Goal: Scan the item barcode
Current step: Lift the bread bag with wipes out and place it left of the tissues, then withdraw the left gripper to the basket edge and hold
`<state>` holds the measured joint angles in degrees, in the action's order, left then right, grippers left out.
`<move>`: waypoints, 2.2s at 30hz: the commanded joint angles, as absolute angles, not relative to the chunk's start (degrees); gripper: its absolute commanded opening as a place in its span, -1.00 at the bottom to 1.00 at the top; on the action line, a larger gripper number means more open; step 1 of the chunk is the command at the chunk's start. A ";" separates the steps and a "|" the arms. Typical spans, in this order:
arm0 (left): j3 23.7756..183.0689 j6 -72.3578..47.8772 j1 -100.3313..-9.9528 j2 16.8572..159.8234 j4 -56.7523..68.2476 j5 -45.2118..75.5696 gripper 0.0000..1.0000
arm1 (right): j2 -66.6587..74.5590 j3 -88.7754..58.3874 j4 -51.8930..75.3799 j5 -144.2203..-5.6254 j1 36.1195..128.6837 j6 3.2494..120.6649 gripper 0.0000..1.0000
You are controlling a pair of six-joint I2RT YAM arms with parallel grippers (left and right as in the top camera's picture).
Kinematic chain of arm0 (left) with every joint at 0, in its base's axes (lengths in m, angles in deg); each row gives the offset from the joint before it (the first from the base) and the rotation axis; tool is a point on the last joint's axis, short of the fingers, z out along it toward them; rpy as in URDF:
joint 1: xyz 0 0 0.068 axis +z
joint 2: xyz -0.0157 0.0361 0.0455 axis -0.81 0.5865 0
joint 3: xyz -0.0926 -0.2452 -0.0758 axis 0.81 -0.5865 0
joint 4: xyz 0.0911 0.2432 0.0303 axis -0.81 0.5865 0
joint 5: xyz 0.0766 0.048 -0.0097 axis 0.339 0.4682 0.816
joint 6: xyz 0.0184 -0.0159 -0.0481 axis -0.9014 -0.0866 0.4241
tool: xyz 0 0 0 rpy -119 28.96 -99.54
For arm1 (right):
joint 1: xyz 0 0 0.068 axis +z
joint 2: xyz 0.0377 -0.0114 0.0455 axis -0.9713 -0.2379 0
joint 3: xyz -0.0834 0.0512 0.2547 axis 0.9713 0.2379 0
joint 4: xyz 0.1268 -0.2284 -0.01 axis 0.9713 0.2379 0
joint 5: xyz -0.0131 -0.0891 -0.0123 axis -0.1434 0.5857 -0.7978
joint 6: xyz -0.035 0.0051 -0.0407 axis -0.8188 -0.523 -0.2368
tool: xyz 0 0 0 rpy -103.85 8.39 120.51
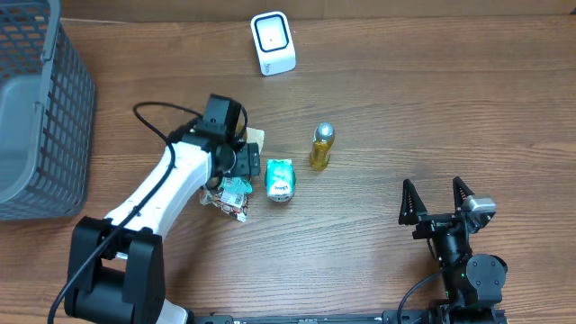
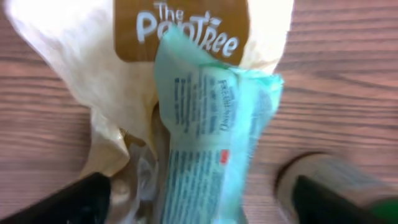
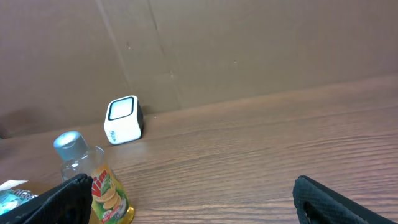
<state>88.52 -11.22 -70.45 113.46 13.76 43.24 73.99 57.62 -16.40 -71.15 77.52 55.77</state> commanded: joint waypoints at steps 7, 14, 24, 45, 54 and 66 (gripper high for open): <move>113.30 -20.34 -65.38 112.15 30.24 47.40 0.99 | 74.56 58.23 -16.62 -71.31 77.89 55.66 1.00; 122.61 -27.42 -56.01 112.15 35.75 49.43 0.99 | 74.56 58.23 -16.62 -71.31 77.89 55.66 1.00; 122.66 -29.21 -43.81 112.18 37.49 48.97 0.99 | 74.56 58.23 -16.62 -71.31 77.89 55.66 1.00; 122.66 -29.21 -42.52 112.18 37.52 48.97 0.99 | 74.56 58.23 -16.64 -71.31 77.89 55.66 1.00; 122.66 -29.19 -42.52 112.18 37.52 48.97 0.99 | 74.56 58.23 -16.62 -71.31 77.89 55.66 1.00; 122.66 -29.21 -42.52 112.18 37.52 48.97 0.99 | 74.56 58.23 -16.64 -71.31 77.89 55.66 1.00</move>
<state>121.59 -27.94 -42.69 112.92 37.41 48.66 73.99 57.62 -16.42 -71.17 77.52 55.77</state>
